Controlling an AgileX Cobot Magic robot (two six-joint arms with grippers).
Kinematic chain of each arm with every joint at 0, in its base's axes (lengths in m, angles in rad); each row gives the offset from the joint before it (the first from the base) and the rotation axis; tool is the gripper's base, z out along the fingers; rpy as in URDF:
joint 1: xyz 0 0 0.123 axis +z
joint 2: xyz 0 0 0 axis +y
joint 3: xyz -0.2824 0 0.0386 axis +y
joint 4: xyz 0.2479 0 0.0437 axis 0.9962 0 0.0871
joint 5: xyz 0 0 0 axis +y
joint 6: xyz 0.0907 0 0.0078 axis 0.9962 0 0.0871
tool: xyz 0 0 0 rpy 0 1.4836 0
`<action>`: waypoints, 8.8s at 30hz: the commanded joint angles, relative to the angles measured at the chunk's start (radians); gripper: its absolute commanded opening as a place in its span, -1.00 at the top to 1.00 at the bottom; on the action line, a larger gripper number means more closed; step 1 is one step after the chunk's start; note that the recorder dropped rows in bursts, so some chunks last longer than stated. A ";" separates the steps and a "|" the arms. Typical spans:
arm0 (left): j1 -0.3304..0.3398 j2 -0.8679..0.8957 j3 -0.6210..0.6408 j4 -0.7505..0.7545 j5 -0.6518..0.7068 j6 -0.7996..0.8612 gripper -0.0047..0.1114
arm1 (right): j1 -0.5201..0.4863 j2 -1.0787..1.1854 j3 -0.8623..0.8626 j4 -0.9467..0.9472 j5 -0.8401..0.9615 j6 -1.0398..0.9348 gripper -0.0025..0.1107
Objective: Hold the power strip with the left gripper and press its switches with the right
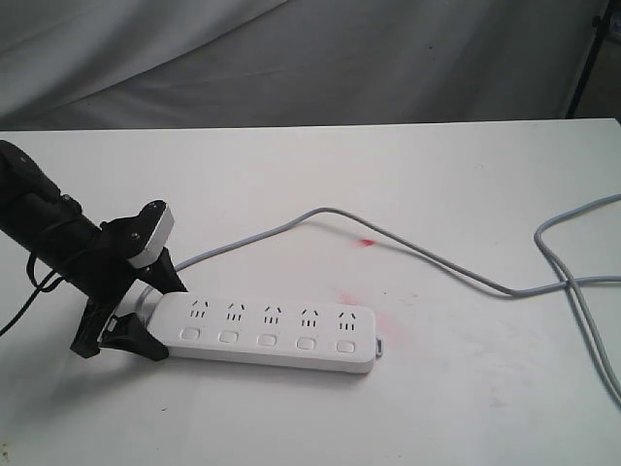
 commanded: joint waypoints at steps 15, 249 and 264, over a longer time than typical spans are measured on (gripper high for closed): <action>-0.006 -0.002 0.004 0.001 0.002 0.000 0.92 | -0.005 -0.062 0.067 -0.222 0.052 0.208 0.96; -0.006 -1.948 0.812 0.843 -1.042 -2.190 0.92 | 0.087 -0.062 0.165 -0.260 0.061 0.227 0.96; -0.004 -2.073 0.875 0.843 -0.879 -2.161 0.92 | 0.087 -0.062 0.165 -0.260 0.061 0.227 0.96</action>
